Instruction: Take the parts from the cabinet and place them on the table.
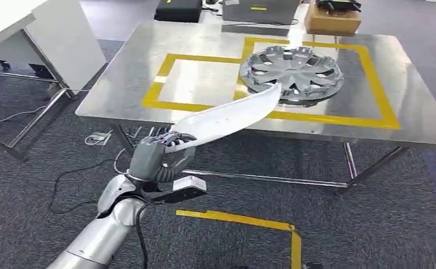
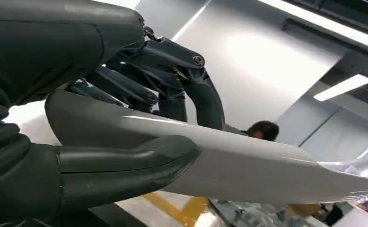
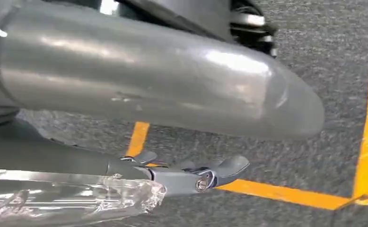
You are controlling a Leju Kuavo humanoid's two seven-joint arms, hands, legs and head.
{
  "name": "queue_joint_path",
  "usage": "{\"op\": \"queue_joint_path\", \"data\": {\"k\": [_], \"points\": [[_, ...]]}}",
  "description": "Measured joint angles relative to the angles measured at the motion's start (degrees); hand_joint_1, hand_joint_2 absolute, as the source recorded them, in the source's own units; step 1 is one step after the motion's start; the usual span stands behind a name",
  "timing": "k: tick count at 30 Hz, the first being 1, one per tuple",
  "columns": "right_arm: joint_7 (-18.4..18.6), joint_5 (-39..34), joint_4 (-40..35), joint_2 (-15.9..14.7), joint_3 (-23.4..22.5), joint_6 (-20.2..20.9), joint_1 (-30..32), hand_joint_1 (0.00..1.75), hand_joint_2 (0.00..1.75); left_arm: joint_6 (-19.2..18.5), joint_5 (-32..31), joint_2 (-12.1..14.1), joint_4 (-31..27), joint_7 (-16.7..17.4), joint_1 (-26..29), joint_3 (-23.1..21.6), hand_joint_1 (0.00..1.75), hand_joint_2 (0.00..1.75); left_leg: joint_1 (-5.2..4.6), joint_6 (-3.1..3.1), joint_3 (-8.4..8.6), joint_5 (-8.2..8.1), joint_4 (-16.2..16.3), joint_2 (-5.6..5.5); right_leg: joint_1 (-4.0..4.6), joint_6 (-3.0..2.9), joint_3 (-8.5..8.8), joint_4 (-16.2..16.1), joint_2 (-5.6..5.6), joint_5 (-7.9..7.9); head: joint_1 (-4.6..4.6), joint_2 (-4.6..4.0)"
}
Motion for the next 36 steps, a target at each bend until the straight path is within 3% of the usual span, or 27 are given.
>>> {"op": "queue_joint_path", "data": {"k": [2,3,4,5,6,7,8,12,17,24,25,27,28,29,32,33,34,36], "points": [[-0.1,0.0,0.0,0.0,0.0,0.1,0.0,0.00,0.00,0.7,-0.4,0.0,0.3,0.3,-0.2,0.1,1.59,1.75,0.00,-0.42,0.36,-0.27,0.0,0.48,0.00,-0.24,5.46,-10.1,-0.38,4.93,-0.02,0.00],[-0.2,0.1,0.0,0.0,0.0,0.2,0.0,0.00,0.00,1.4,-1.0,-0.1,0.5,0.7,-0.4,0.2,1.59,1.75,0.00,-0.63,0.54,-0.40,0.0,0.75,0.02,-0.49,8.48,-15.2,-0.85,6.62,0.00,0.00],[-0.3,0.2,0.0,0.0,0.0,0.4,-0.1,0.00,0.00,2.2,-1.7,-0.2,0.7,1.1,-0.7,0.3,1.59,1.75,-0.40,-0.88,0.48,-0.54,0.1,0.90,0.37,-0.79,9.45,-16.7,-1.30,5.60,-0.04,0.00],[-0.4,0.4,0.0,0.0,0.0,0.4,-0.1,0.00,0.00,3.2,-2.8,-0.1,1.3,1.9,-1.4,0.6,1.59,1.75,-0.47,-1.17,0.41,-0.47,0.1,0.89,0.39,-1.34,9.65,-16.8,-1.05,6.00,-0.18,0.00],[-0.3,0.6,0.0,0.0,0.0,0.4,0.0,0.00,0.00,3.6,-3.3,-0.1,1.8,2.2,-1.8,0.7,1.59,1.75,-0.61,-0.91,0.37,-0.64,0.5,0.84,0.20,-1.12,9.69,-17.0,-1.04,6.36,-0.09,0.00],[-0.3,0.9,0.0,0.0,0.0,0.4,0.0,0.00,0.00,4.1,-3.9,0.0,2.3,2.7,-2.1,1.0,1.59,1.75,-0.58,-0.20,0.39,-0.39,0.4,0.75,0.28,-1.08,9.72,-16.9,-1.04,6.29,-0.15,0.00],[-0.3,1.1,0.0,0.0,0.0,0.4,-0.1,0.00,0.00,4.4,-4.4,0.1,3.0,3.0,-2.4,1.5,1.59,1.75,-0.52,-0.24,0.46,-0.37,0.3,0.75,0.36,-1.09,9.70,-16.9,-0.97,6.28,-0.17,0.00],[-0.2,1.5,0.0,0.0,0.0,0.4,-0.1,0.00,0.00,5.5,-5.7,0.2,5.0,3.9,-3.8,2.3,1.59,1.75,-0.35,-0.58,0.70,-0.14,-0.3,0.75,0.59,-1.63,9.68,-16.8,-0.97,6.07,-0.13,0.00],[0.1,2.0,0.0,0.0,0.1,0.4,-0.2,0.00,0.00,6.2,-6.9,0.2,7.0,5.0,-4.8,3.4,1.59,1.75,-0.10,-1.68,0.72,-0.07,-0.4,0.75,0.81,-1.93,9.63,-16.8,-0.98,6.02,-0.11,0.00],[0.3,2.2,0.0,0.0,0.1,0.3,-0.2,0.00,0.00,7.3,-7.6,0.2,10.1,5.9,-6.3,4.8,1.59,1.75,-0.17,-1.88,0.69,-0.01,-0.4,0.73,0.74,-2.01,9.65,-16.7,-1.04,6.09,-0.11,0.00],[0.3,2.3,0.1,0.1,0.0,0.3,-0.2,0.00,0.00,7.4,-7.8,0.3,10.5,5.9,-6.4,5.0,1.59,1.75,-0.45,-1.18,0.50,-0.29,0.1,0.70,0.29,-1.45,9.79,-17.2,-1.23,6.50,-0.11,0.00],[0.3,2.4,0.1,0.1,0.0,0.3,-0.5,0.00,0.00,7.6,-7.9,0.3,10.7,5.9,-6.7,5.4,1.59,1.75,-0.44,-0.34,1.23,0.50,-1.8,0.66,0.60,-0.97,10.44,-18.0,-1.21,6.81,-0.20,0.00],[0.3,2.5,0.1,0.0,0.0,0.3,-0.4,0.00,0.00,7.7,-8.0,0.2,10.8,6.0,-6.8,5.6,1.59,1.75,0.15,-0.40,2.23,1.29,-3.1,0.87,0.54,-1.01,9.74,-17.4,-0.87,6.09,-0.03,0.00],[0.3,2.5,0.1,0.0,0.0,0.3,-0.4,0.00,0.00,7.8,-8.0,0.2,11.0,6.0,-7.1,5.7,1.59,1.75,0.41,-0.03,2.42,1.54,-3.6,0.86,0.44,-0.84,8.73,-15.0,-0.33,4.48,0.00,0.00],[0.4,2.6,0.1,0.0,0.0,0.3,-0.3,0.00,0.00,7.9,-7.9,0.1,11.7,6.1,-7.3,5.8,1.59,1.75,0.50,-0.31,2.36,1.44,-3.6,0.76,-0.31,0.17,2.23,-2.2,-0.11,-0.61,0.15,0.00],[0.4,2.6,0.1,0.0,0.0,0.3,-0.2,0.00,0.00,7.9,-8.0,0.1,12.0,6.1,-7.1,5.8,1.59,1.75,0.60,-0.51,2.40,1.36,-3.6,0.74,-0.55,0.51,1.03,-0.6,-0.12,-0.49,0.24,0.00],[0.4,2.6,0.1,0.0,0.0,0.3,-0.2,0.00,0.00,7.9,-8.0,0.1,12.3,6.1,-7.0,5.8,1.59,1.75,0.82,-0.84,2.53,1.20,-3.5,0.72,-0.85,0.87,1.59,-2.2,-0.15,1.21,0.15,0.00],[0.4,2.6,0.1,-0.1,0.0,0.2,-0.2,0.00,0.00,7.9,-8.0,0.1,12.6,6.1,-7.0,5.9,1.59,1.75,1.56,-1.90,2.74,0.52,-2.7,0.71,-1.49,1.73,6.17,-11.8,-0.56,6.76,0.17,0.00]]}}
